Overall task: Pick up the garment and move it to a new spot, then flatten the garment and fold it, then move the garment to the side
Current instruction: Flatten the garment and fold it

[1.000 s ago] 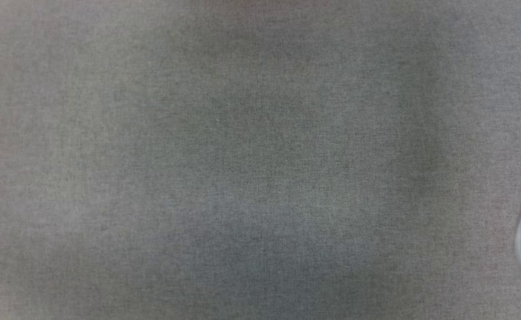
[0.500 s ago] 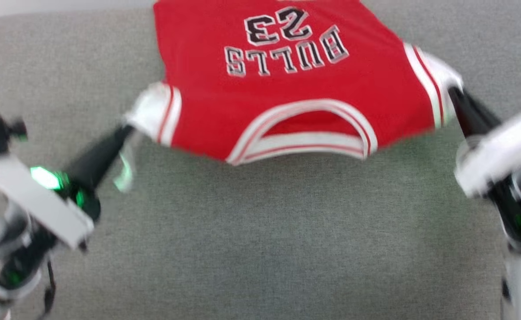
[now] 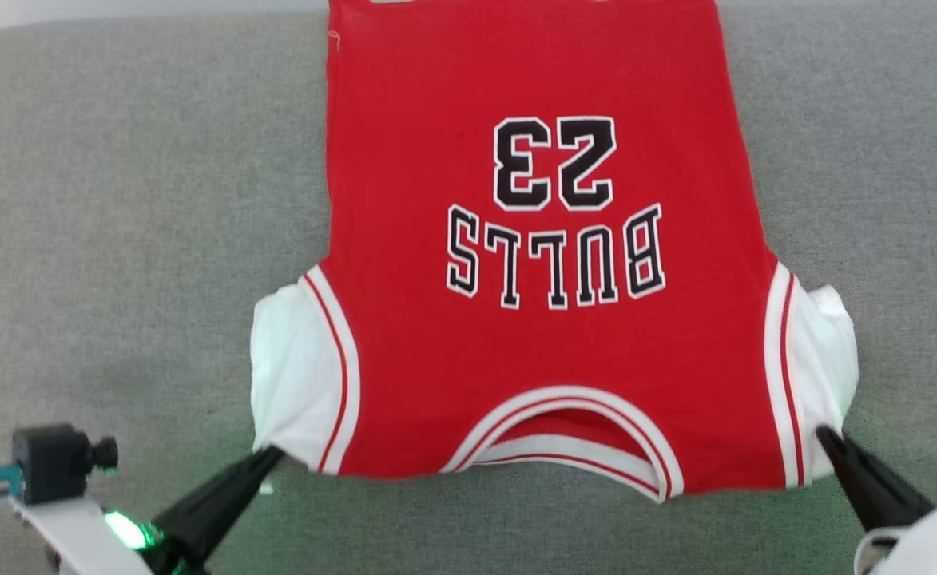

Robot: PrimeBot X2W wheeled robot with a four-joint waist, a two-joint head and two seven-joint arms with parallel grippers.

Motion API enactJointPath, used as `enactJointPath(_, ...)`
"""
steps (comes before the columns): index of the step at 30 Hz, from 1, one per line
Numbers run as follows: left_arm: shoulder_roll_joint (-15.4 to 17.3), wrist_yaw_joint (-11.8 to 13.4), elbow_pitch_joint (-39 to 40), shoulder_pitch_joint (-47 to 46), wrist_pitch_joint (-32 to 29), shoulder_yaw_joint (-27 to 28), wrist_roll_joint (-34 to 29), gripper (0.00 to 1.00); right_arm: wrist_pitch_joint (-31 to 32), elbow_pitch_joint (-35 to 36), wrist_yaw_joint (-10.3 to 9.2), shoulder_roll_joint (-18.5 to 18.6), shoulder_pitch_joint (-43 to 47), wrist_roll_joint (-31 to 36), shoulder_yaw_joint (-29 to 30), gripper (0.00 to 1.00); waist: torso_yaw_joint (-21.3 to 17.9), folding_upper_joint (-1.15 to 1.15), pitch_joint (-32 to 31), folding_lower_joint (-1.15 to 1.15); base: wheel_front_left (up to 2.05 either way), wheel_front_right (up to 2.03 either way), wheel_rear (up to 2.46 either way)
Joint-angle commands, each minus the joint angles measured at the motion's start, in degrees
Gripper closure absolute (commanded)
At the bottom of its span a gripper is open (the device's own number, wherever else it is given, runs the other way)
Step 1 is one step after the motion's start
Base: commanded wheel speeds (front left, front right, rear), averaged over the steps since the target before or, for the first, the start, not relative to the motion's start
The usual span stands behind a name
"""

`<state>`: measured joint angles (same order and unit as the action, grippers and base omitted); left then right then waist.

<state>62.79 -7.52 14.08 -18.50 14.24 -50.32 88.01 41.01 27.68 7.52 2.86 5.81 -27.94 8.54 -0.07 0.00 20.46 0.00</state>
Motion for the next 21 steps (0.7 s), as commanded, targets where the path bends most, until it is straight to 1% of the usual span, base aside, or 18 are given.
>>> enactJointPath(1,0.72,0.07,0.84,1.58,0.38,-0.43,-1.01,1.0,-0.66,1.03,-0.06,0.04,2.32,0.04,-0.25,1.0,0.14,0.0,0.48,0.0,0.0,0.0,0.0)
enactJointPath(8,4.43,0.07,4.93,8.47,0.79,0.47,-2.51,1.0,-2.97,4.71,-0.06,0.03,12.32,-1.41,-0.67,1.0,-0.11,0.0,1.61,0.0,0.0,0.0,0.0)
enactJointPath(11,5.33,0.07,6.57,10.56,0.81,1.79,-3.26,1.0,-3.59,6.03,-0.06,0.02,15.27,-1.76,-0.9,1.0,-0.13,0.0,2.65,0.0,0.0,0.0,0.0)
enactJointPath(13,5.1,0.07,6.8,11.48,0.82,2.72,-3.7,1.0,-3.94,5.79,-0.06,0.03,16.07,-1.64,-1.01,1.0,-0.16,0.0,2.83,0.0,0.0,0.0,0.0)
enactJointPath(17,4.23,0.07,4.95,11.65,0.83,2.02,-5.69,1.0,-2.7,2.44,-0.06,0.02,13.2,-0.26,-2.42,1.0,-0.61,0.0,2.82,0.0,0.0,0.0,0.0)
enactJointPath(21,2.59,0.07,3.19,9.65,0.77,-0.83,-6.05,1.0,-0.85,-3.61,-0.06,0.05,8.34,2.08,-4.25,1.0,-0.95,0.0,3.08,0.0,0.0,0.0,0.0)
